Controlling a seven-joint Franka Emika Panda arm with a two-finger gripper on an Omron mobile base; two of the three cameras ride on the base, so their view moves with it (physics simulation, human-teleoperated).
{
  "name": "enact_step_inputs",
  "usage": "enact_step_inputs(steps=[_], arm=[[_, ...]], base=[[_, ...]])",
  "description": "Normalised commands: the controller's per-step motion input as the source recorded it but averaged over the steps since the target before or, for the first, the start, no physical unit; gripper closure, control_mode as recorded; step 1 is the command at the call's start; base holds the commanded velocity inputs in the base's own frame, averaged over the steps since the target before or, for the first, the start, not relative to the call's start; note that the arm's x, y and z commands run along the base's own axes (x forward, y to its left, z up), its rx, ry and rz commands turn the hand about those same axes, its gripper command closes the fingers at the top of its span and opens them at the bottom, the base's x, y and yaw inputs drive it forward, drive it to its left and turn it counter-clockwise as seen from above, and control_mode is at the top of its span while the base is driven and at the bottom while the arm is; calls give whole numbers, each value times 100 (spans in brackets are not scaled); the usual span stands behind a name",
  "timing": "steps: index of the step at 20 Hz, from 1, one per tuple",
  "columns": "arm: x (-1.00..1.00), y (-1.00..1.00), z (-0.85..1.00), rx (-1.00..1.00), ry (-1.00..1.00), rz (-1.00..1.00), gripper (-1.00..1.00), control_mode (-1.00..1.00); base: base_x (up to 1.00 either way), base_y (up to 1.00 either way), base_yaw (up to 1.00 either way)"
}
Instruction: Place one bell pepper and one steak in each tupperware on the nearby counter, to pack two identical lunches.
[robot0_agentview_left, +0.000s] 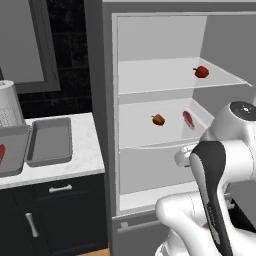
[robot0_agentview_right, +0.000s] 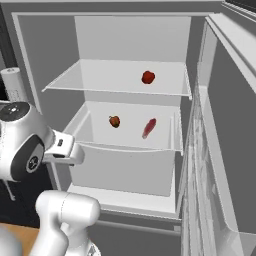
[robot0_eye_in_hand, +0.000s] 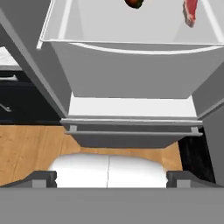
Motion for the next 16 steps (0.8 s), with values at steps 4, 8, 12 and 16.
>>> enact_step_inputs(steps=[4, 8, 12, 16], arm=[[59, -23, -47, 0, -6, 0, -100, -100], [74, -26, -50, 0, -11, 0, -100, -100], [78, -20, -22, 0, -14, 0, -100, -100], [77, -8, -11, 0, -6, 0, -100, -100]], base=[[0, 0, 0], [0, 0, 0], [0, 0, 0], [0, 0, 0]])
